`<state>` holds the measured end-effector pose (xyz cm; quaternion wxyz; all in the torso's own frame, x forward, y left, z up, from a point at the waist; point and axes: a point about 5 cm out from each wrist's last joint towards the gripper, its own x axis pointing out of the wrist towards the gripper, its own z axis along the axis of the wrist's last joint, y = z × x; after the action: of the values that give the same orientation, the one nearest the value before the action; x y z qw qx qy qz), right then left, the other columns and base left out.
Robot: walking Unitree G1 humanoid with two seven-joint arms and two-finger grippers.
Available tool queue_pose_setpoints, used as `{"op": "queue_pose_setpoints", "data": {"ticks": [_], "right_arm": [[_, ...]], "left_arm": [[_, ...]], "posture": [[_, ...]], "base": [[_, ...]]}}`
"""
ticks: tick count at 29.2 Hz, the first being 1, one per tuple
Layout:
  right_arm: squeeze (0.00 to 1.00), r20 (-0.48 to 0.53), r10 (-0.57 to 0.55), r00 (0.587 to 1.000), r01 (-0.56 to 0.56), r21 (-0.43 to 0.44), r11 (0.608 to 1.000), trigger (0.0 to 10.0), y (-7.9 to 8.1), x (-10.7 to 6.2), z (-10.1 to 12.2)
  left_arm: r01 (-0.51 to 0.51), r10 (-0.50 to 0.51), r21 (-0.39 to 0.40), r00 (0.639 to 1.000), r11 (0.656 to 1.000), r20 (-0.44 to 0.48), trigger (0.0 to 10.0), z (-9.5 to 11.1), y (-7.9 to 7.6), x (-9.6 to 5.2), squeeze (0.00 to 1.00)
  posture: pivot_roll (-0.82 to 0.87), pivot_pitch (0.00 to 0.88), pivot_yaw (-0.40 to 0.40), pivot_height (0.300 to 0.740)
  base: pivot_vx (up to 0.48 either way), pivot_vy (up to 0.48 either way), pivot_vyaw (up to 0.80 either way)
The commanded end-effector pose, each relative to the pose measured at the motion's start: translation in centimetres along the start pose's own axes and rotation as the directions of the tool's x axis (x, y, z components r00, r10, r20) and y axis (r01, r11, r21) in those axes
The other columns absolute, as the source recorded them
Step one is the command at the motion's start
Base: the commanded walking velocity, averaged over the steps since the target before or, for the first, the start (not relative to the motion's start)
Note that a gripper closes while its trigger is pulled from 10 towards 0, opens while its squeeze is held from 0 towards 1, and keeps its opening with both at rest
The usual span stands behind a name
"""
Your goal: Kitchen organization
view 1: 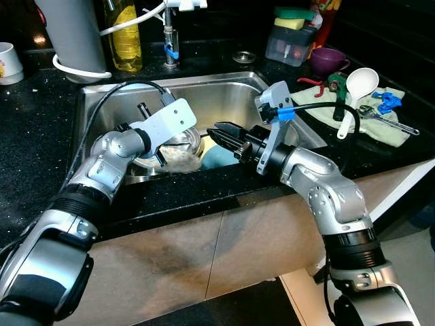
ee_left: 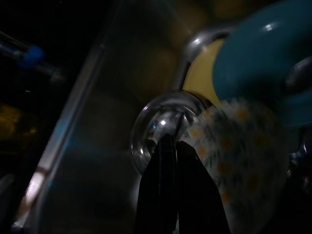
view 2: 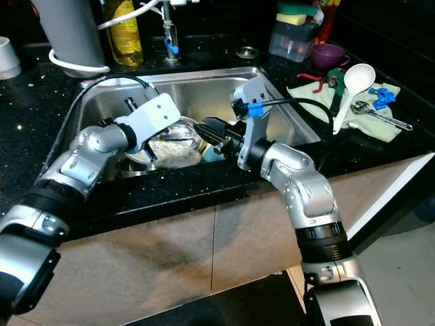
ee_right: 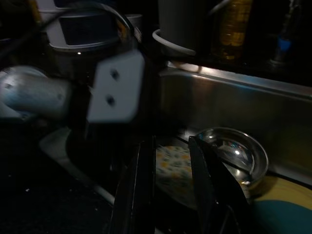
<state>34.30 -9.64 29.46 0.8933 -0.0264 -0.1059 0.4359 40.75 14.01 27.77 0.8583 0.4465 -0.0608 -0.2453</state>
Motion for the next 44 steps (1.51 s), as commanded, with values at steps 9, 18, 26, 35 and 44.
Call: {"op": "queue_pose_setpoints", "data": {"ticks": [9, 18, 26, 35, 44], "right_arm": [[0.00, 0.005, 0.029, 1.000, -0.029, 0.013, 1.000, 10.0, 0.5, -0.3, 0.0], [0.00, 0.066, 0.019, 0.998, -0.022, 0.038, 0.999, 10.0, 0.7, -0.9, 0.5], [0.00, 0.237, -0.209, 0.949, 0.167, 0.185, 0.968, 10.0, 0.8, -2.0, 0.3], [0.00, 0.254, -0.342, 0.905, 0.299, 0.193, 0.934, 10.0, 0.7, -2.4, -0.2], [0.00, 0.240, -0.358, 0.903, 0.308, 0.221, 0.925, 10.0, 1.0, -2.7, -0.6]], "left_arm": [[0.059, -0.058, 0.018, 0.997, 0.998, -0.054, 8.5, -1.8, -1.1, 0.3, 0.00], [-0.186, 0.229, -0.470, 0.973, 0.863, 0.034, 10.0, -1.0, 4.2, -1.3, 1.00], [-0.250, 0.446, -0.778, 0.894, 0.576, 0.043, 10.0, -1.2, 4.4, -5.3, 0.00], [-0.344, 0.433, -0.593, 0.901, 0.728, 0.010, 10.0, -0.8, 0.9, -7.9, 0.00], [-0.333, 0.417, -0.636, 0.909, 0.696, -0.020, 10.0, 0.3, -1.2, -8.7, 0.00]], "posture": [[0.00, 0.212, -0.010, 0.740], [0.00, 0.177, -0.025, 0.740], [-0.01, 0.135, -0.052, 0.740], [-0.02, 0.119, -0.049, 0.740], [-0.04, 0.120, -0.064, 0.740]], "base": [[0.000, 0.000, 0.00], [0.000, 0.000, 0.00], [0.000, 0.000, 0.00], [0.000, 0.000, 0.00], [0.000, 0.000, 0.00]]}}
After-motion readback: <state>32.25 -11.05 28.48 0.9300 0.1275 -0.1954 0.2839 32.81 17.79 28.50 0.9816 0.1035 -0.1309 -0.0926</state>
